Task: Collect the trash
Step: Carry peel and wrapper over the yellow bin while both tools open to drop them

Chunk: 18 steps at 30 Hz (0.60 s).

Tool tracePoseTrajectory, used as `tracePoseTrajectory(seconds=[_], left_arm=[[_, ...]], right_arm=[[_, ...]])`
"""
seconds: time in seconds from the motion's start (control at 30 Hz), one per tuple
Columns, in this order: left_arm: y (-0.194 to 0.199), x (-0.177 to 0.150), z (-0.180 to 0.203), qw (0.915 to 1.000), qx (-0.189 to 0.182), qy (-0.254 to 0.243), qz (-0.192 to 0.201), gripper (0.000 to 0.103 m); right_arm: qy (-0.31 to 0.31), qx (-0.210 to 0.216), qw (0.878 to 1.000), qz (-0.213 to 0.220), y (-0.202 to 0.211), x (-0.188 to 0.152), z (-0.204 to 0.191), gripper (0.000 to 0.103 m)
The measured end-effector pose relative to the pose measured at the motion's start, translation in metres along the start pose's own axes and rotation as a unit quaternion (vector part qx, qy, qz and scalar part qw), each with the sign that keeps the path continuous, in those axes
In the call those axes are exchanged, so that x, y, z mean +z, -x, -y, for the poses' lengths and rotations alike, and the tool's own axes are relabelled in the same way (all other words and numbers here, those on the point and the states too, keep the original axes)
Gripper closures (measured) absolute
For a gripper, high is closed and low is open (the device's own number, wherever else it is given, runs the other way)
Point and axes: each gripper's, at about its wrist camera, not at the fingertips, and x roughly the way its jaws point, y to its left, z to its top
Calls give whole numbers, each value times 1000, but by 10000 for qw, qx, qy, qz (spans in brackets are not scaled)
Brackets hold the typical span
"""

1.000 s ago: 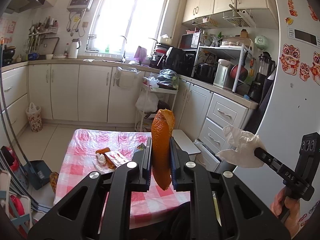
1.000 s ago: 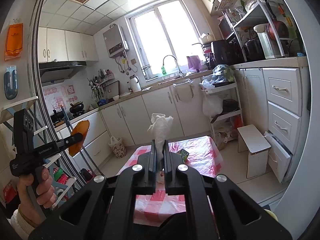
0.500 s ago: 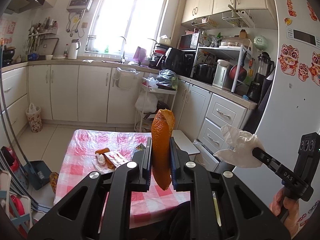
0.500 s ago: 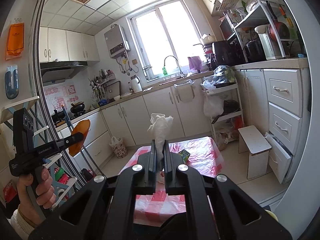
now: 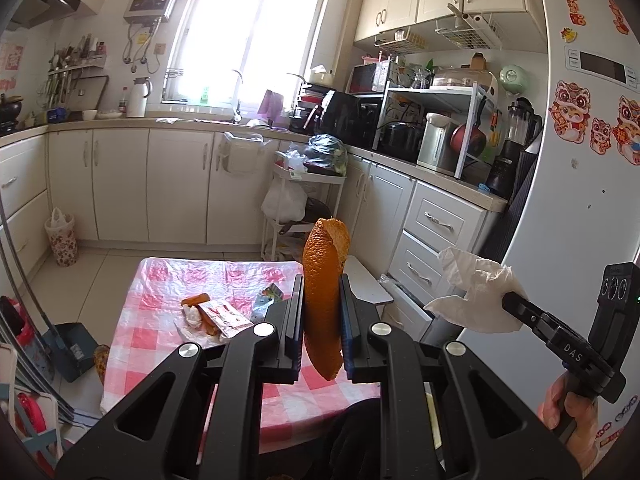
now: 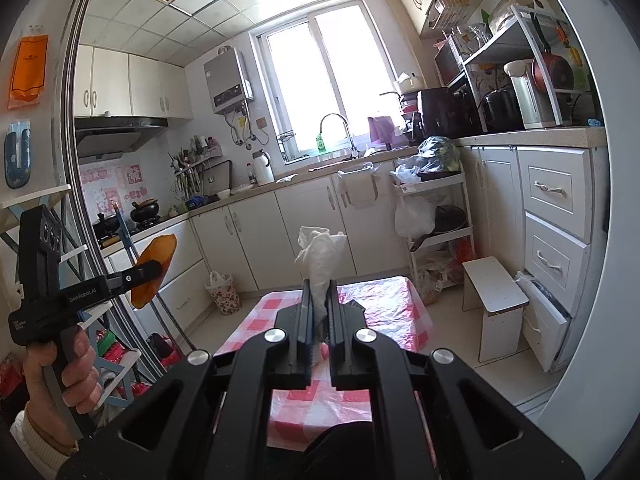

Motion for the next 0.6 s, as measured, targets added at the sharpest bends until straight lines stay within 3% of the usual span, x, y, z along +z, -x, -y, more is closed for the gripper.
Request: tracePoseTrajectory(seconds=[0.17, 0.33, 0.43, 0.6], left_arm=[[-33, -17, 19, 9985, -333, -62, -441, 88], [-80, -43, 64, 9912, -747, -337, -1039, 88], [-117, -64, 94, 9819, -1011, -496, -1521, 88], [-186, -108, 142, 9581, -1351, -612, -2450, 88]], right_arm=[[37, -534, 9984, -186, 9, -18, 26, 96], [-268, -1181, 9914, -505, 21, -49, 81, 96], [-542, -1480, 9844, -780, 22, -73, 117, 96], [-1019, -1730, 9705, -1333, 3, -120, 169, 96]])
